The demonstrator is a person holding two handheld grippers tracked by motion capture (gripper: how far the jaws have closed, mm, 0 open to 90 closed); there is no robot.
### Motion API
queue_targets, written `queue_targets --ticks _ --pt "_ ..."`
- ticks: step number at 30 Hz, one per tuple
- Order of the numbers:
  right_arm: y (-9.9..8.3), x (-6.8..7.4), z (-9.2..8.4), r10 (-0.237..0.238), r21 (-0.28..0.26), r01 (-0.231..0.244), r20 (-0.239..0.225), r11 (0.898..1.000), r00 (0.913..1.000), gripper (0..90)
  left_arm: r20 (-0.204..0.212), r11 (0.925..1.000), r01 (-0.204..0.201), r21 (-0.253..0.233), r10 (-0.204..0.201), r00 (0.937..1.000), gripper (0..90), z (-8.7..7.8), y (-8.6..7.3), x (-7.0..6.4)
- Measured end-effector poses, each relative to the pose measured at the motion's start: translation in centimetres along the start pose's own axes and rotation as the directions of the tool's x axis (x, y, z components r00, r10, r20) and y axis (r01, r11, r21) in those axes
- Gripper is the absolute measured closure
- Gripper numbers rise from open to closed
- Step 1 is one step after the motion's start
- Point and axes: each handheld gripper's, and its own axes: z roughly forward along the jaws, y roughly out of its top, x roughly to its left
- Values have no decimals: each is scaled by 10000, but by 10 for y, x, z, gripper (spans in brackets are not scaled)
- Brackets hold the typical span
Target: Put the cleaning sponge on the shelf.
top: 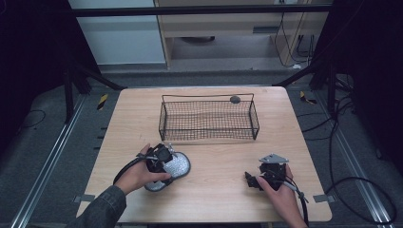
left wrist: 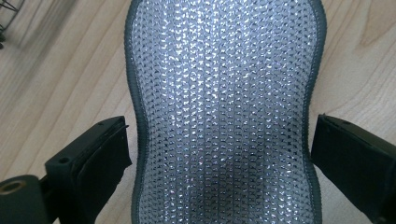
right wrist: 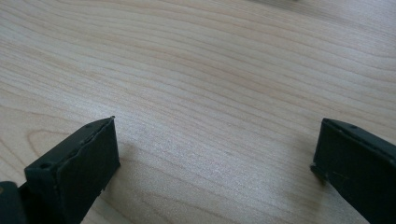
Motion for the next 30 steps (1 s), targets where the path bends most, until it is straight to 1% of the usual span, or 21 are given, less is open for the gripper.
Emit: queue_targets --ticks 1,5,6,9,13,18,20,21,22,23,24,25,27,28,30 --pt "0 0 0 -67 -10 67 35 10000 10000 4 36 10000 29 40 -29 10000 36 1 0 0" --pt "0 1 0 45 10 -45 -54 10000 10000 4 186 10000 94 0 -94 9998 33 4 0 2" --pt "0 1 0 53 22 -53 -67 10000 10000 4 206 9998 178 -1 -178 9996 29 5 1 3" --pt "0 2 0 13 34 -12 -52 10000 10000 4 175 9996 276 41 -276 9995 30 8 1 5" --pt "0 1 0 -56 61 56 -39 10000 10000 4 240 9990 441 110 -443 9987 20 12 1 8" --pt "1 3 -1 42 92 -41 -102 9999 9999 4 367 9985 534 71 -536 9979 13 16 0 12" --pt "0 3 -1 26 80 -26 -106 10000 9999 4 469 9976 689 -9 -687 9965 15 16 0 13" --pt "1 3 -1 45 86 -44 -114 10000 9999 4 475 9975 703 -30 -700 9964 14 17 0 14" --pt "0 3 0 -105 43 106 -56 9999 9999 4 485 9975 708 -55 -705 9963 11 17 0 14" --pt "0 3 0 -94 24 94 -92 10000 9999 4 488 9974 712 -88 -707 9963 11 17 0 14" --pt "1 4 -1 69 79 -68 -177 9999 9998 4 476 9976 685 -113 -678 9966 21 16 0 14" --pt "1 4 -1 63 77 -62 -178 10000 9998 4 447 9976 677 -134 -670 9967 34 15 0 14" --pt "1 4 -1 27 79 -26 -182 10000 9998 4 293 9985 527 -134 -523 9982 41 14 1 14" --pt "1 4 -1 25 77 -24 -184 10000 9998 4 231 9986 488 -224 -482 9986 43 13 1 13" --pt "0 3 0 -157 26 158 -102 9999 9998 4 149 9983 453 -357 -448 9989 46 9 1 12"
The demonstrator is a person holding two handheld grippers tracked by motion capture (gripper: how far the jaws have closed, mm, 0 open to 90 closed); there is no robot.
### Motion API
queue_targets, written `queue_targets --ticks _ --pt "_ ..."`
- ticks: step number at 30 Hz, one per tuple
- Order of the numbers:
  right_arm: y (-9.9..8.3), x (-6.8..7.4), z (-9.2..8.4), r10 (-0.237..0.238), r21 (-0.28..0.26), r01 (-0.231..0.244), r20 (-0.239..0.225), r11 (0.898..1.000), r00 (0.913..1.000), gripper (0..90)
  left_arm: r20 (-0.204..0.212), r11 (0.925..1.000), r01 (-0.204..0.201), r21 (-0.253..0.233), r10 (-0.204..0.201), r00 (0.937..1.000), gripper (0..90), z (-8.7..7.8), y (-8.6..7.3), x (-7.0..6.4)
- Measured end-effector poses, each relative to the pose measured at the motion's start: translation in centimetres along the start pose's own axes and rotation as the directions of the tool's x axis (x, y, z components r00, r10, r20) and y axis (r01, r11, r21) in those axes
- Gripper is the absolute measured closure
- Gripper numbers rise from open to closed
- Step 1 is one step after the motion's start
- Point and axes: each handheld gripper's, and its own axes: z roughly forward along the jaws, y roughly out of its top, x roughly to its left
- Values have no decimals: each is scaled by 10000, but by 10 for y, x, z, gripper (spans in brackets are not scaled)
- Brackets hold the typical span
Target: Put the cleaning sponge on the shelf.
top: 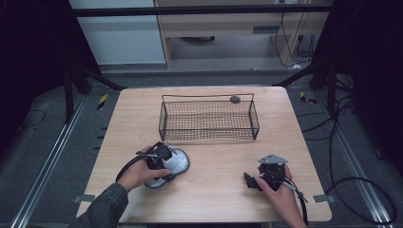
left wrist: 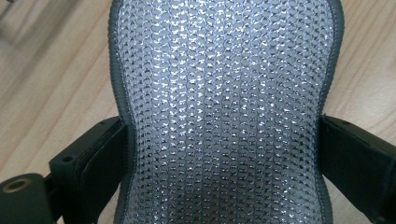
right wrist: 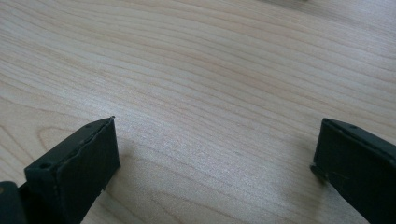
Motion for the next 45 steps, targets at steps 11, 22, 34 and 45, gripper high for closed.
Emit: queue_targets --ticks 11,22,34,45 --pt "0 2 0 -6 12 6 -11 10000 10000 4 -500 9963 -448 -727 412 9979 51 -18 2 -7" --pt "0 2 0 40 -13 -40 -33 10000 10000 4 -933 9918 -701 -1067 602 9938 56 -32 6 -10" --pt "0 3 0 41 -14 -41 -38 10000 10000 4 -1205 9841 -1095 -1397 929 9884 58 -49 16 -15" --pt "0 3 0 14 -26 -14 -51 10000 10000 4 -1488 9781 -1333 -1597 1097 9828 59 -64 24 -14"
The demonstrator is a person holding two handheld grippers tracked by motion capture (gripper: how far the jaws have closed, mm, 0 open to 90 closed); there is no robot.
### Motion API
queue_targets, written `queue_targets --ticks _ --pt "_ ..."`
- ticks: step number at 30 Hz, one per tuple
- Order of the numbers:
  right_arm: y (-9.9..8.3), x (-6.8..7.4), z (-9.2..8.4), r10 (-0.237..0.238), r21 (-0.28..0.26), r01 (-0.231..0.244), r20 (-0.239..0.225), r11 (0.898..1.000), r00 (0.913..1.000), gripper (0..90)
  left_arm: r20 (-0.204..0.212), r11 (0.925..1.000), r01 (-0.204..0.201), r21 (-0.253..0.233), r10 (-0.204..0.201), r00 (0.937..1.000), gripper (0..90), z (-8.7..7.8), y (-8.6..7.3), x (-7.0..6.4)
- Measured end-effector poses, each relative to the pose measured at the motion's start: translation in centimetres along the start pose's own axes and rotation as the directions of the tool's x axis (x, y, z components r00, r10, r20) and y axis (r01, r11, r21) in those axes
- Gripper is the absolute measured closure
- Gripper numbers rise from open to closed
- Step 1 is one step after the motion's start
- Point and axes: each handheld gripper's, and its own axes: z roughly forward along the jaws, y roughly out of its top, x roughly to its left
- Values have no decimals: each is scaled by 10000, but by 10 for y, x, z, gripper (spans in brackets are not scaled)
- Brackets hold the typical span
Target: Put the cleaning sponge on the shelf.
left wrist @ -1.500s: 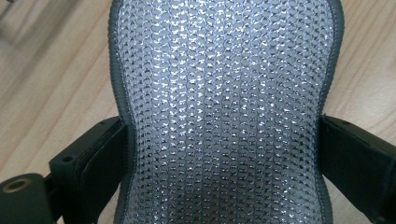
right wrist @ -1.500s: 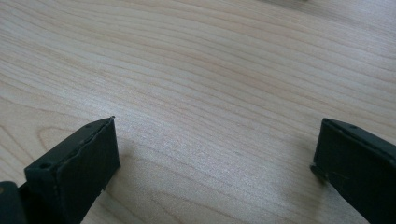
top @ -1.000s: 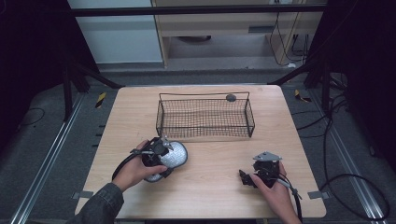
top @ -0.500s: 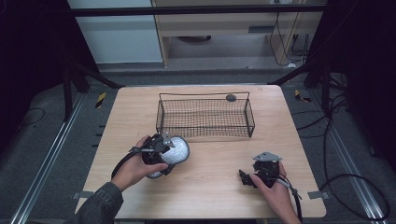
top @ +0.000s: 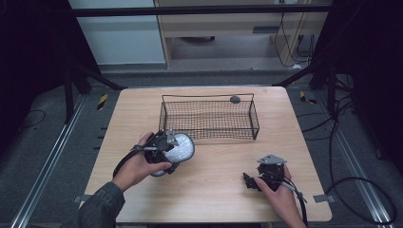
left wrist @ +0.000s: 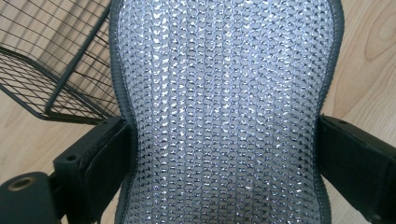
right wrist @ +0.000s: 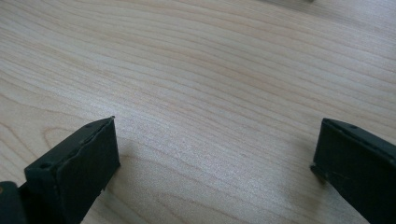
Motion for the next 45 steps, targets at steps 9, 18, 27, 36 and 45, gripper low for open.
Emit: queue_targets --ticks 9,18,27,36,45 --pt "0 0 0 6 -11 -6 15 10000 10000 4 -209 9997 -122 -211 118 9997 59 -11 8 3" --pt "0 0 0 -15 -15 15 28 10000 10000 4 -508 9993 -314 -203 303 9983 59 -20 17 9" --pt "0 0 0 -36 -19 36 27 10000 10000 4 -748 9985 -456 -293 433 9963 60 -28 29 15" --pt "0 0 0 -15 -1 15 16 10000 10000 4 -1014 9976 -547 -419 502 9936 60 -33 39 24" --pt "0 0 0 -34 -19 34 17 10000 10000 3 -1168 9975 -555 -445 500 9919 60 -35 46 33"
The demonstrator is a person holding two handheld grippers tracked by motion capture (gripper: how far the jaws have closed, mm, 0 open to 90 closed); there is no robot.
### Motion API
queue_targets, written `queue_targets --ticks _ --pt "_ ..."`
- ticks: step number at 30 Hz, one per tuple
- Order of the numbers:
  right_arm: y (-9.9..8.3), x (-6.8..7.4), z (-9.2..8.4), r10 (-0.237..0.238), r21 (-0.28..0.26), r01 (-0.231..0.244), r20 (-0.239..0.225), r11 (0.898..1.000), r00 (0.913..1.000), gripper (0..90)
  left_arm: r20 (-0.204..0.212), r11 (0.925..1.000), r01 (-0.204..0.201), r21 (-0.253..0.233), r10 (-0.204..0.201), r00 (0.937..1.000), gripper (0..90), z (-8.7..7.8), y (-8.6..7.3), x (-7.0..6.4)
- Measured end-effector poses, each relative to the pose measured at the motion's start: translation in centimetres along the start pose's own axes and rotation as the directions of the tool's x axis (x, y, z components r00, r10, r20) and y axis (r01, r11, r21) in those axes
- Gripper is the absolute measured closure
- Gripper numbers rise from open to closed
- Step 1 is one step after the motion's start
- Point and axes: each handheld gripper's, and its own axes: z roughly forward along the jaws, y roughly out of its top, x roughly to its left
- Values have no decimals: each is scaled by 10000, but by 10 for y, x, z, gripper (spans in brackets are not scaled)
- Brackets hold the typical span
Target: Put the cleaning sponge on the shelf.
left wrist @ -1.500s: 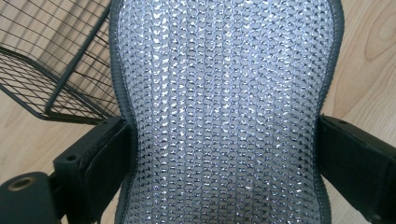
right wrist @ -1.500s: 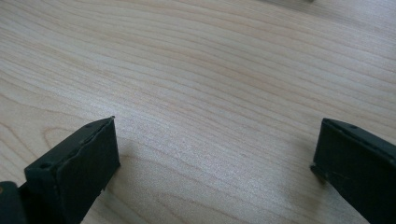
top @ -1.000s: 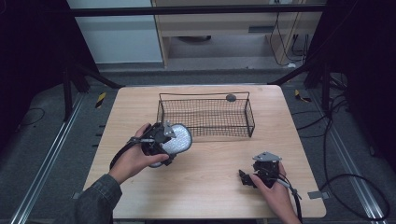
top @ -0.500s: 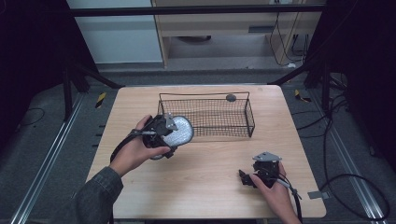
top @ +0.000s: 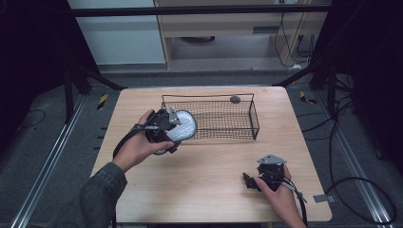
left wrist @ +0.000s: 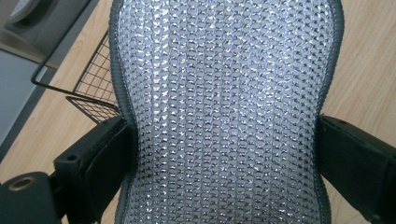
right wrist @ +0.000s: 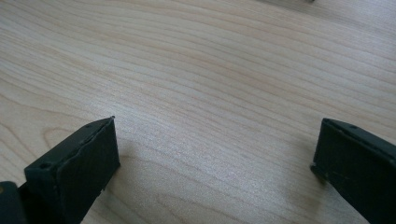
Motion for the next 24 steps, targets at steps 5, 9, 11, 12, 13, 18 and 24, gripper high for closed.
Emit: queue_targets --ticks 5,9,11,12,13,18,24 --pt "0 0 0 -11 -11 11 -7 10000 10000 4 -145 10000 -35 48 36 9999 60 0 5 8" --pt "0 0 0 32 -9 -32 -20 10000 10000 4 -260 10000 -56 65 58 9996 60 1 8 14" --pt "0 0 0 13 -38 -13 3 10000 10000 4 -312 9999 -55 121 59 9995 60 2 10 17" --pt "0 0 0 33 -61 -33 6 10000 10000 4 -349 9999 -77 102 81 9994 60 2 11 18" --pt "0 0 0 31 -74 -31 5 10000 10000 3 -346 10000 -56 72 58 9994 60 2 12 20" --pt "0 1 1 79 -130 -79 6 9999 10000 4 -412 10000 -96 15 96 9991 60 2 17 24" --pt "0 0 1 41 -131 -42 -30 9999 10000 3 -483 9999 -146 38 148 9987 60 3 21 28"
